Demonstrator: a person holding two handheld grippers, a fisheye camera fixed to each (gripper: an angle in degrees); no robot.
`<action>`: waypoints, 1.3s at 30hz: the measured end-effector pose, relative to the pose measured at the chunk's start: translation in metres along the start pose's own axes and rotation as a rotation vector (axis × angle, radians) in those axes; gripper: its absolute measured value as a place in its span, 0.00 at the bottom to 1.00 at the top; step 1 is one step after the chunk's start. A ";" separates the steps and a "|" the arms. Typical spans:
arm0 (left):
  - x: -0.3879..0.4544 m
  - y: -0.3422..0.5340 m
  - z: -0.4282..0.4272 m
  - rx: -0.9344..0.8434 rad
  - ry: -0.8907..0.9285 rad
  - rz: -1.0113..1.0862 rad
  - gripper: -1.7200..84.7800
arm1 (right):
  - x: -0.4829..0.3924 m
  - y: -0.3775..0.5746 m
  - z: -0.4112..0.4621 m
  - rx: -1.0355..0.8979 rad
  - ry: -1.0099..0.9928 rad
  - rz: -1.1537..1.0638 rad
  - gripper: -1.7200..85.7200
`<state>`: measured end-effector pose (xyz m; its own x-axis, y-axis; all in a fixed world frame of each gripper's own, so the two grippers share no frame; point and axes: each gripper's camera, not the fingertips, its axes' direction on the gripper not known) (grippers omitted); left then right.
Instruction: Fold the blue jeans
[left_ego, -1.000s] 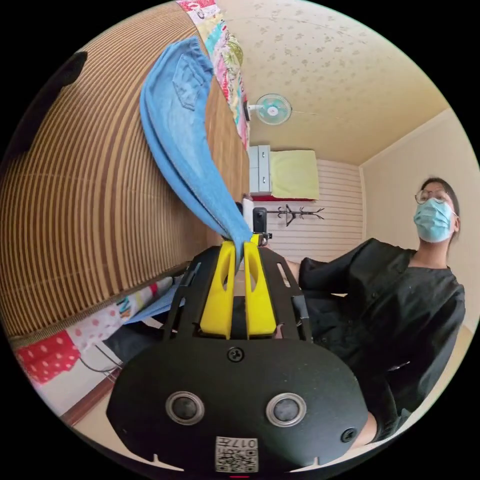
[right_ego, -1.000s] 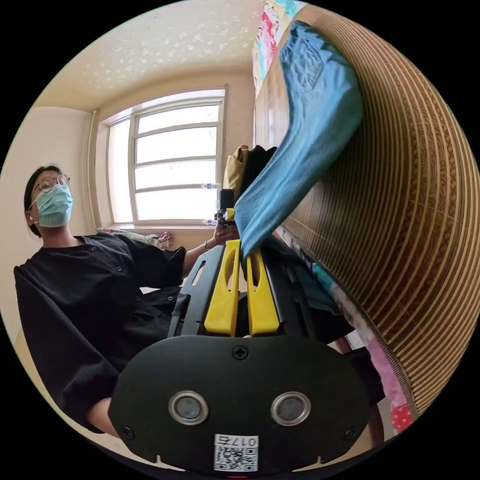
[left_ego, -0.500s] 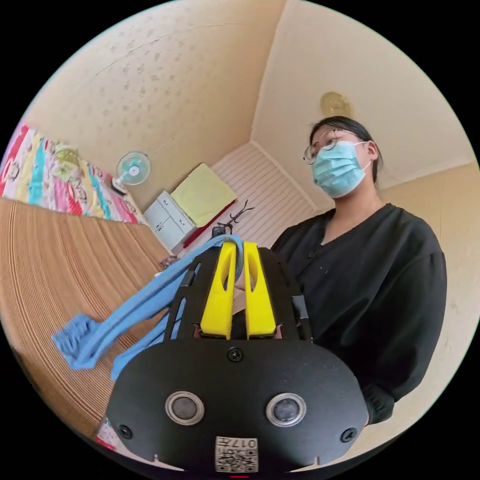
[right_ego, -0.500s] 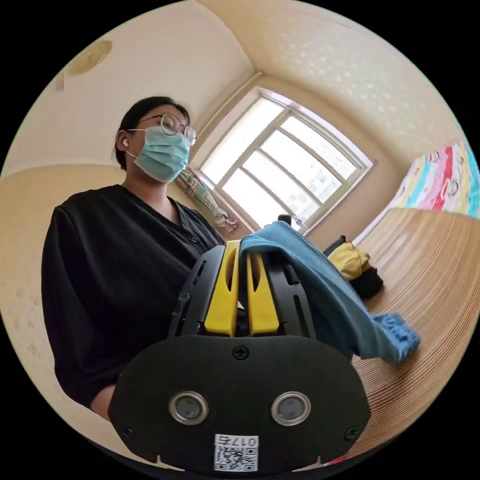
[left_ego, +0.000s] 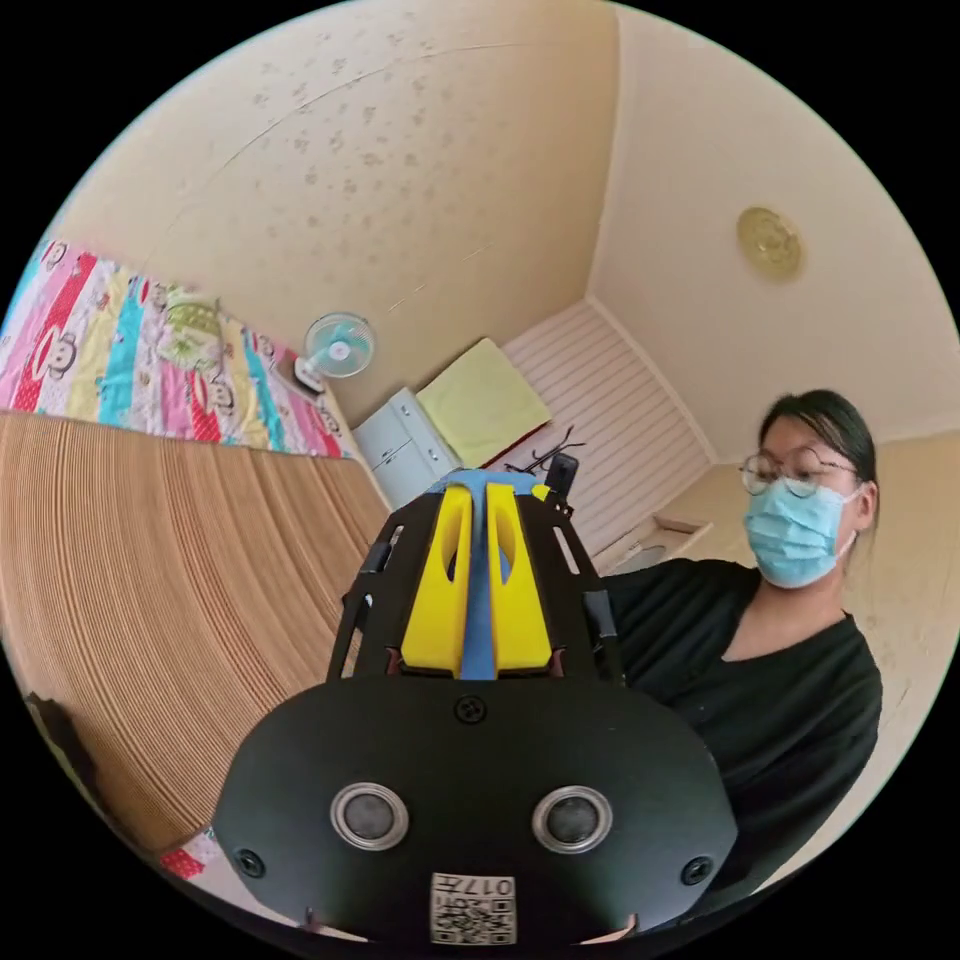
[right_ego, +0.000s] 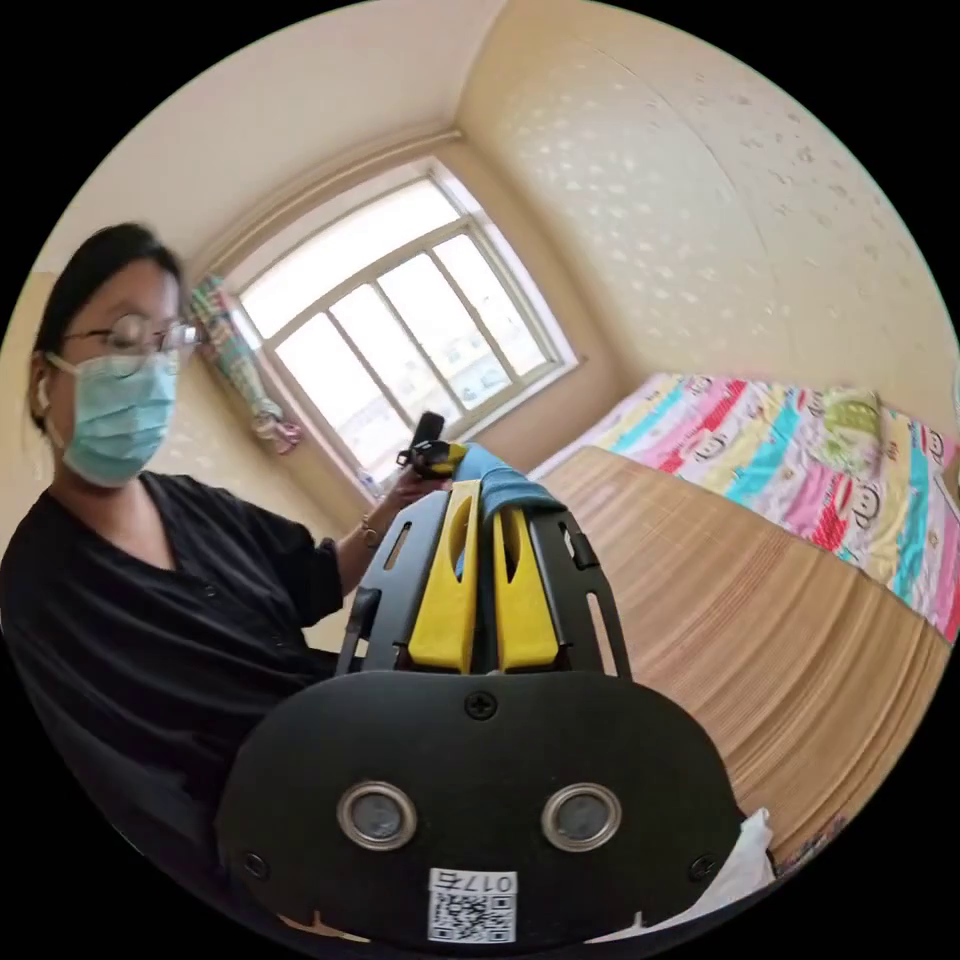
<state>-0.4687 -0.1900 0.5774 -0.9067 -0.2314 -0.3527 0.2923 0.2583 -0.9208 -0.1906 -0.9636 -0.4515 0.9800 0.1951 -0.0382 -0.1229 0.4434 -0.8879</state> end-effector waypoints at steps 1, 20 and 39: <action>-0.042 -0.010 0.022 -0.048 -0.047 -0.039 0.03 | 0.022 -0.001 0.022 -0.070 0.101 0.053 0.02; -0.409 0.279 0.185 -0.276 -0.447 -0.727 0.11 | 0.149 0.258 0.238 -0.643 0.169 0.753 0.15; -0.614 0.200 0.205 -0.403 -0.487 -0.798 0.15 | 0.221 0.253 0.263 -0.355 -0.025 1.100 0.21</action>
<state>0.2085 -0.1887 0.5759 -0.5437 -0.8078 0.2277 -0.5497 0.1377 -0.8239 -0.0458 -0.5779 -0.5644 0.3666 0.3418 -0.8653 -0.8533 -0.2470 -0.4591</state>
